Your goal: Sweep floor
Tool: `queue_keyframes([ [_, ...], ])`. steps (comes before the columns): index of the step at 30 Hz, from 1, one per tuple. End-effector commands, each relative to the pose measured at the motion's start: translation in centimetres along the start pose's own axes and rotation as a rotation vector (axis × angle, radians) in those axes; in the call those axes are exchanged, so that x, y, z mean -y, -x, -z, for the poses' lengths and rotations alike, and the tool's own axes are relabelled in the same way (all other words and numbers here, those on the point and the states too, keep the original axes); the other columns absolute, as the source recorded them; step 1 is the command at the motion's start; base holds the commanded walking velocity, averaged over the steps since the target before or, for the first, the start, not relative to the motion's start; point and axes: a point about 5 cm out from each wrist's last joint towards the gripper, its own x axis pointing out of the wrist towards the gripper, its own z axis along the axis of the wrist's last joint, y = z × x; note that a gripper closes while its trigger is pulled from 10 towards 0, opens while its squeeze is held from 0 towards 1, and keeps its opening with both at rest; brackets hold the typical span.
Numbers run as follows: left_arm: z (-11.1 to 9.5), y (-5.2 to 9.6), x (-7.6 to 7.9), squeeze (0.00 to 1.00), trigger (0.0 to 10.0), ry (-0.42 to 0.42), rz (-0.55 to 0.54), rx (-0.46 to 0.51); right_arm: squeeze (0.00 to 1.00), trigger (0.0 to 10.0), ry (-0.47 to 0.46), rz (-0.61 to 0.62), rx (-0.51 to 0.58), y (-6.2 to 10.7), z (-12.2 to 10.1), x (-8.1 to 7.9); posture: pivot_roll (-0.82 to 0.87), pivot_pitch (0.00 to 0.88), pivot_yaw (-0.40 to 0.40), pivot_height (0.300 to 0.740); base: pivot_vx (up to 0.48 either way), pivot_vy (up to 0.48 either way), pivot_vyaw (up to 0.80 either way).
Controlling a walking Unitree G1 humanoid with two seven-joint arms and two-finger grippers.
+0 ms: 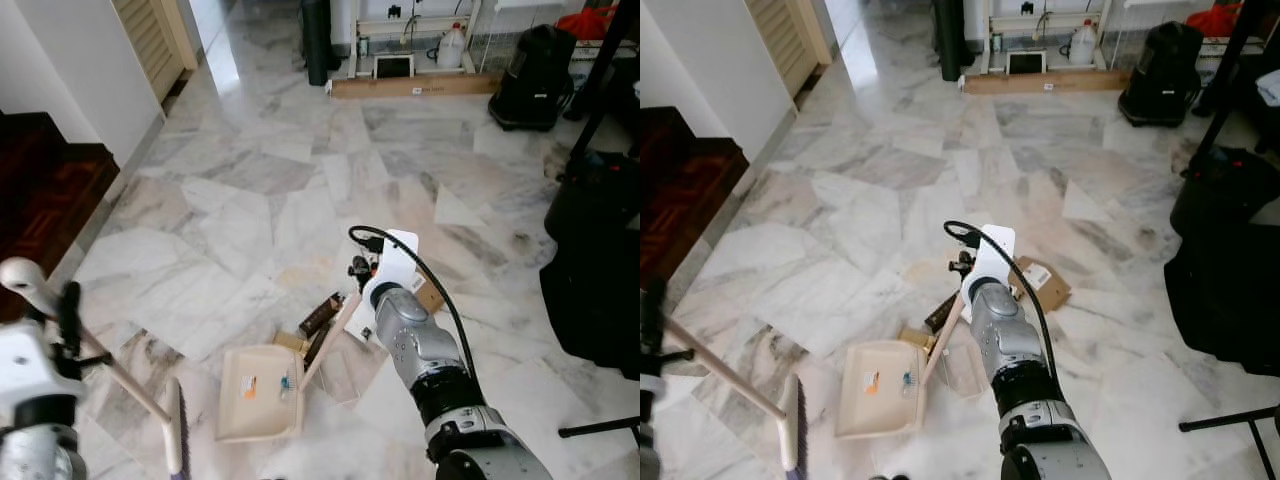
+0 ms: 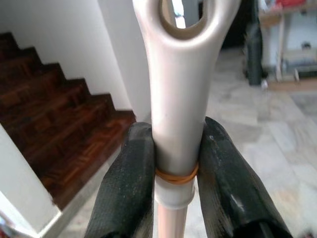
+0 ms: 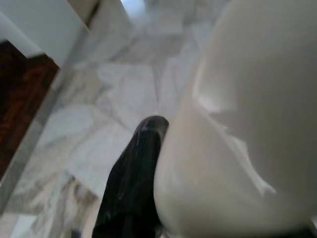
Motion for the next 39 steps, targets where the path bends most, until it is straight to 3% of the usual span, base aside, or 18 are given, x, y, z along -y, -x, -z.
queue_keyframes([
  [1, -0.6, 0.2, 0.2, 0.0, 10.0, -0.035, -0.006, 0.047, 0.0, 10.0, -0.025, -0.086, 0.152, 0.3, -2.3, -2.1, -0.02, 0.0, 0.119, 0.74, 0.0, 0.0, 0.0],
  [10, 0.7, 0.8, 2.3, 0.0, 10.0, -0.014, 0.014, 0.026, 0.0, 10.0, 0.117, -0.079, 0.221, 0.9, -1.6, -1.2, -0.04, 0.0, 0.103, 0.74, 0.0, 0.0, 0.0],
  [15, 0.7, -0.4, 2.6, 0.0, 10.0, -0.008, 0.008, 0.055, 0.0, 10.0, 0.145, -0.055, 0.234, 0.8, -1.3, -0.1, -0.07, 0.0, 0.092, 0.74, 0.0, 0.0, 0.0],
  [20, 0.7, -1.3, 3.8, 0.0, 10.0, 0.018, 0.031, 0.083, 0.0, 10.0, 0.244, -0.016, 0.263, 0.9, -1.9, 1.3, -0.1, 0.0, 0.088, 0.74, 0.0, 0.0, 0.0],
  [23, 0.7, -1.5, 4.3, 0.0, 10.0, 0.022, 0.052, 0.09, 0.0, 10.0, 0.251, -0.02, 0.276, 1.0, -2.2, 1.7, -0.11, 0.0, 0.084, 0.74, 0.0, 0.0, 0.0],
  [28, 0.8, -2.0, 5.5, 0.0, 10.0, 0.028, 0.097, 0.105, 0.0, 10.0, 0.307, 0.013, 0.314, 1.5, -3.1, 3.7, -0.14, 0.0, 0.099, 0.74, 0.0, 0.0, 0.0],
  [33, 0.8, -2.1, 5.5, 0.0, 10.0, 0.028, 0.097, 0.111, 0.0, 10.0, 0.336, 0.033, 0.345, 2.5, -3.0, 4.9, -0.15, 0.0, 0.122, 0.74, 0.0, 0.0, 0.0],
  [39, 0.8, -2.5, 5.5, 0.0, 10.0, 0.005, 0.137, 0.111, 0.0, 10.0, 0.297, 0.031, 0.38, 3.8, -2.3, 4.5, -0.18, 0.0, 0.206, 0.74, 0.0, 0.0, 0.0],
])
